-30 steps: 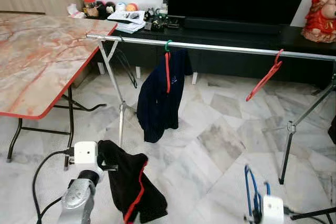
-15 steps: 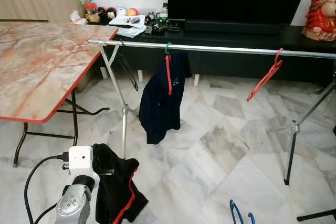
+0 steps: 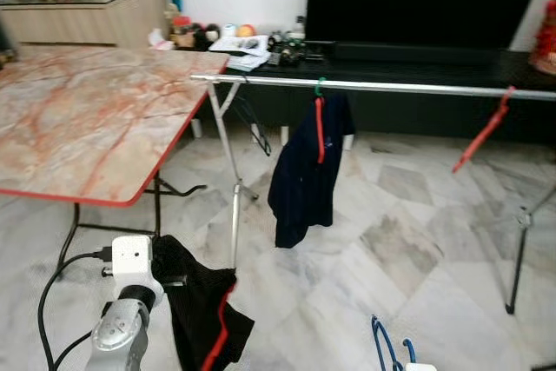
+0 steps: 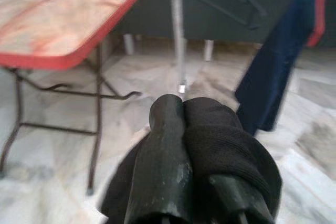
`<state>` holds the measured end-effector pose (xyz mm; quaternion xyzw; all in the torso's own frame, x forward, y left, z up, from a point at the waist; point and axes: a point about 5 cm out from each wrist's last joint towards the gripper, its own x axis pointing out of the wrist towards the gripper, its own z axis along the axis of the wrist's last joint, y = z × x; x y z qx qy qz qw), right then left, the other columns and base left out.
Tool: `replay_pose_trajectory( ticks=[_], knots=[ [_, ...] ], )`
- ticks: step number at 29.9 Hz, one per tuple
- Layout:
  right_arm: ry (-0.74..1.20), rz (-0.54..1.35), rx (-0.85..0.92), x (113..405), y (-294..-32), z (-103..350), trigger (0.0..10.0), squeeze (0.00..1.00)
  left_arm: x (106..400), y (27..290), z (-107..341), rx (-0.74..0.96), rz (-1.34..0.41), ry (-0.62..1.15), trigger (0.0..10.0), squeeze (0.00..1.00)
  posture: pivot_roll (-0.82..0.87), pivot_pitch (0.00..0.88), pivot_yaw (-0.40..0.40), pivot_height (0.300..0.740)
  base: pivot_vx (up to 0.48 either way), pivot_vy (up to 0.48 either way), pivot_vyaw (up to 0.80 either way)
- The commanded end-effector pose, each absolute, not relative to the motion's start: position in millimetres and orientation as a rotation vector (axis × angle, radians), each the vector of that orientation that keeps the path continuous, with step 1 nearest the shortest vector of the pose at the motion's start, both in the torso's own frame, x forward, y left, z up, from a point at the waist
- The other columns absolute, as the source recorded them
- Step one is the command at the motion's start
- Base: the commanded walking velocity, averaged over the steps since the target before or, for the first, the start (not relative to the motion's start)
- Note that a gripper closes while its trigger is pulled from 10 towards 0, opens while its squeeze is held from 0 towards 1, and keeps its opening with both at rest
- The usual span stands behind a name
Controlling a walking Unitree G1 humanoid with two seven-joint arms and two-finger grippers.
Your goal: Hang hanger
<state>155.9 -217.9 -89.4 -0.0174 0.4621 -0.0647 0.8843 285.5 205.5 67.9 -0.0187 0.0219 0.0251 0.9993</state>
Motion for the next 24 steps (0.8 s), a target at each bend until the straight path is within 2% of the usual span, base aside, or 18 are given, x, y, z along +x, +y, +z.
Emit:
replay_pose_trajectory(
  ticks=[1,24],
  knots=[
    [0.956,-0.125,-0.024,159.5,-213.3,-89.0,10.0,0.00,286.3,212.9,75.6,-0.028,0.066,0.018,10.0,0.00,0.02,0.029,0.028,0.740,0.000,0.480,0.00],
    [0.954,-0.126,-0.009,164.8,-213.7,-87.0,10.0,0.00,290.6,224.5,88.1,-0.045,0.105,-0.016,10.0,0.00,0.03,0.053,0.016,0.740,0.000,0.480,0.00]
  ],
)
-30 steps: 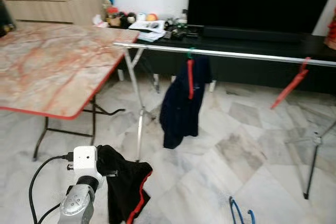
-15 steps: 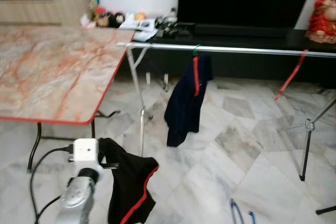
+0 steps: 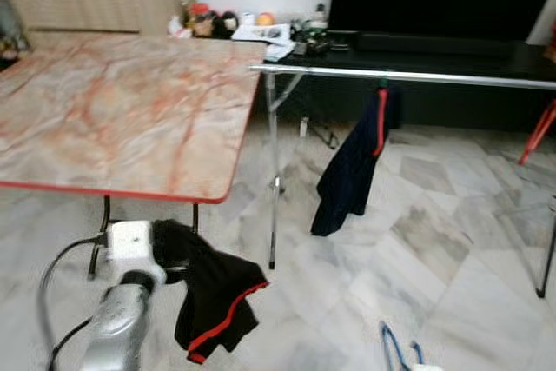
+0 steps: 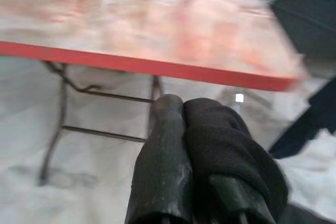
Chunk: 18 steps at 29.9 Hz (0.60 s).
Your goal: Hang hanger
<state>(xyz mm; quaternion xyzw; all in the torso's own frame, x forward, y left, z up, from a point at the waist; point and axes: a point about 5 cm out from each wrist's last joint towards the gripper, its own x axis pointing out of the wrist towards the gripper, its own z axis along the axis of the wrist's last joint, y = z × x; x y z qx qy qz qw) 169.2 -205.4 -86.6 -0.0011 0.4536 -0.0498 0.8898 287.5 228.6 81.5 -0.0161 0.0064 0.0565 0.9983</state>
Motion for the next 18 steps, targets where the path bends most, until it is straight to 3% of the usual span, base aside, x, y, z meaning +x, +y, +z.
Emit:
replay_pose_trajectory(
  ticks=[1,12,18],
  knots=[
    [0.956,-0.126,-0.007,164.8,-213.7,-87.1,10.0,0.00,290.8,225.5,88.4,-0.043,0.108,-0.016,10.0,0.00,0.03,0.057,0.016,0.740,0.000,0.480,0.00],
    [0.958,-0.135,0.006,163.9,-213.5,-87.6,10.0,0.00,292.8,232.0,94.0,-0.033,0.126,-0.032,10.0,0.00,0.03,0.060,0.012,0.740,0.000,0.477,0.00],
    [0.961,-0.134,0.004,163.2,-214.1,-87.8,10.0,0.00,290.9,234.6,96.1,-0.028,0.126,-0.048,10.0,0.00,0.04,0.055,0.006,0.740,0.000,0.090,0.00]
  ],
)
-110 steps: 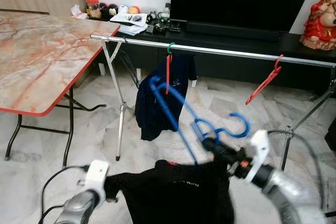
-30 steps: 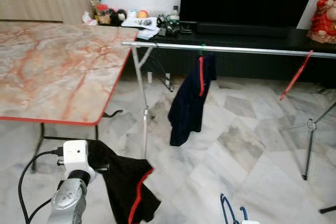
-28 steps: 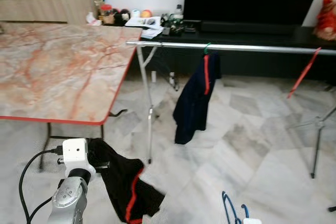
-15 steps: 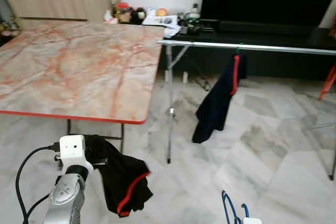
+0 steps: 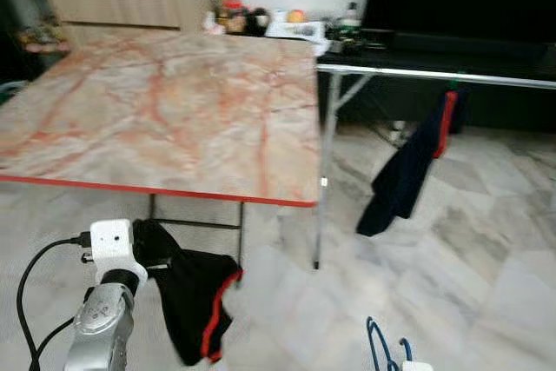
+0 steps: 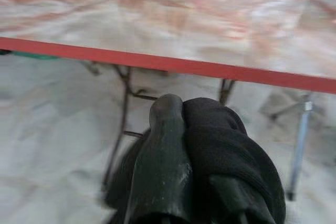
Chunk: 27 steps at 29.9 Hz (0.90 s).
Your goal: Hang hanger
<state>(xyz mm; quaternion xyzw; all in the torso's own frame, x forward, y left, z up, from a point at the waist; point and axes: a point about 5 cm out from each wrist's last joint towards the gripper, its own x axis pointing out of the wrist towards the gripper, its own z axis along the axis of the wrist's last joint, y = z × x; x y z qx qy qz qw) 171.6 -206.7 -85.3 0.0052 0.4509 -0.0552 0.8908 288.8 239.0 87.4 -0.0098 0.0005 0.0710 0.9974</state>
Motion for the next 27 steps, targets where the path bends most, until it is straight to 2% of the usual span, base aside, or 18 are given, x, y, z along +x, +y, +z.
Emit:
replay_pose_trajectory(
  ticks=[1,14,27],
  knots=[
    [0.961,-0.134,0.004,163.2,-214.2,-87.7,10.0,0.00,290.5,234.9,96.5,-0.032,0.126,-0.052,10.0,0.00,0.04,0.055,0.006,0.740,0.000,0.000,0.00],
    [0.961,-0.121,0.000,163.9,-211.1,-88.0,10.0,0.00,289.7,230.7,99.7,-0.018,0.084,-0.065,10.0,0.00,0.04,0.045,0.007,0.740,0.000,0.000,0.00],
    [0.964,-0.122,0.002,162.7,-208.5,-89.0,10.0,0.00,291.7,224.6,98.8,-0.006,0.057,-0.058,10.0,0.00,0.04,0.032,0.017,0.740,0.314,0.000,0.00]
  ],
)
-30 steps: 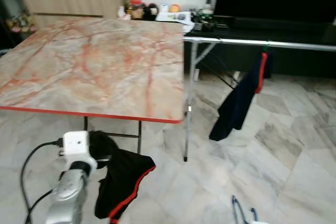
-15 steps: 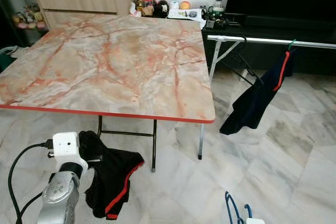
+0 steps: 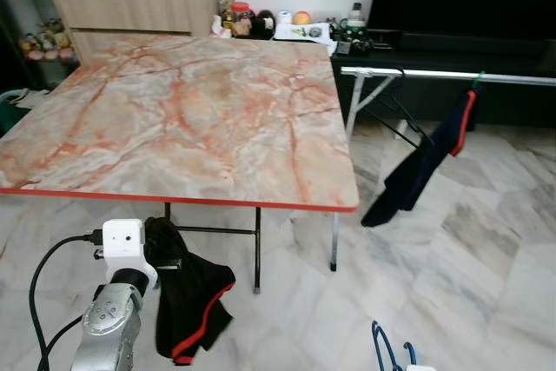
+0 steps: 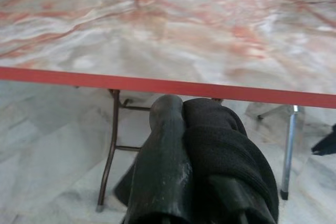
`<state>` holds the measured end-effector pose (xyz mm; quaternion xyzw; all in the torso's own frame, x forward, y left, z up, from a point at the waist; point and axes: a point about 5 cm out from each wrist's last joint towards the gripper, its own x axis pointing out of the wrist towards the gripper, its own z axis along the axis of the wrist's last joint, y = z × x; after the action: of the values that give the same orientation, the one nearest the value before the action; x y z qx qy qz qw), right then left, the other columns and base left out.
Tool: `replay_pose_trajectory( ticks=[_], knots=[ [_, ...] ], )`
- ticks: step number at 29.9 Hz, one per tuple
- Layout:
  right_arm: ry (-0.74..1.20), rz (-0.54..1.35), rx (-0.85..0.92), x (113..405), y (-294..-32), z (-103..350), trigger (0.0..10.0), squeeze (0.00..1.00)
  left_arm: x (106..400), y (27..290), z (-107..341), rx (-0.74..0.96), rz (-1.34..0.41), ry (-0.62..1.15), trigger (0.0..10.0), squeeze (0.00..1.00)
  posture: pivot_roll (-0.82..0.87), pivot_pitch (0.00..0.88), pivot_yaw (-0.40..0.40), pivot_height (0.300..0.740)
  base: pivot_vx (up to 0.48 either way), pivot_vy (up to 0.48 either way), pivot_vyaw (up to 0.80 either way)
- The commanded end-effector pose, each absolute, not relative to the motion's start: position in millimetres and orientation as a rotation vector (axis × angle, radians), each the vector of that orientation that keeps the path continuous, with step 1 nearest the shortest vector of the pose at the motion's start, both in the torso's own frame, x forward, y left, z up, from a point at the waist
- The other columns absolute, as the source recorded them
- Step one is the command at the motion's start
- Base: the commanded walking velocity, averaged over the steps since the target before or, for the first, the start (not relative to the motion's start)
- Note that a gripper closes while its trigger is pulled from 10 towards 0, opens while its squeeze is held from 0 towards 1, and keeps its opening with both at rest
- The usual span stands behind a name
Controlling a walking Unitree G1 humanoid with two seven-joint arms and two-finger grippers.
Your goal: Hang hanger
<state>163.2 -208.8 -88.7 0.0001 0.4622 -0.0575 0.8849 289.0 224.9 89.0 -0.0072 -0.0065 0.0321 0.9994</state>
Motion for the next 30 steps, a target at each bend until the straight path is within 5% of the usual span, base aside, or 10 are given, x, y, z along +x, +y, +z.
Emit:
replay_pose_trajectory(
  ticks=[1,10,22,30],
  knots=[
    [0.963,-0.121,0.002,162.7,-208.3,-89.1,10.0,0.00,291.8,224.8,99.2,-0.008,0.057,-0.059,10.0,0.00,0.04,0.033,0.017,0.740,0.364,0.000,0.00],
    [0.963,-0.121,0.001,162.3,-208.2,-89.2,10.0,0.00,296.1,222.2,115.6,-0.016,0.042,-0.119,10.0,0.00,0.04,0.040,0.013,0.740,0.378,0.000,0.00],
    [0.963,-0.115,0.000,163.7,-206.7,-88.9,10.0,0.00,361.0,167.1,267.7,0.047,-0.204,-0.506,10.0,0.00,0.07,0.043,0.002,0.740,0.387,0.000,0.00],
    [0.961,-0.115,0.000,165.6,-205.9,-88.4,10.0,0.00,385.2,146.5,315.8,0.052,-0.243,-0.570,10.0,0.00,0.08,0.035,0.008,0.740,0.407,0.000,0.00]
  ],
)
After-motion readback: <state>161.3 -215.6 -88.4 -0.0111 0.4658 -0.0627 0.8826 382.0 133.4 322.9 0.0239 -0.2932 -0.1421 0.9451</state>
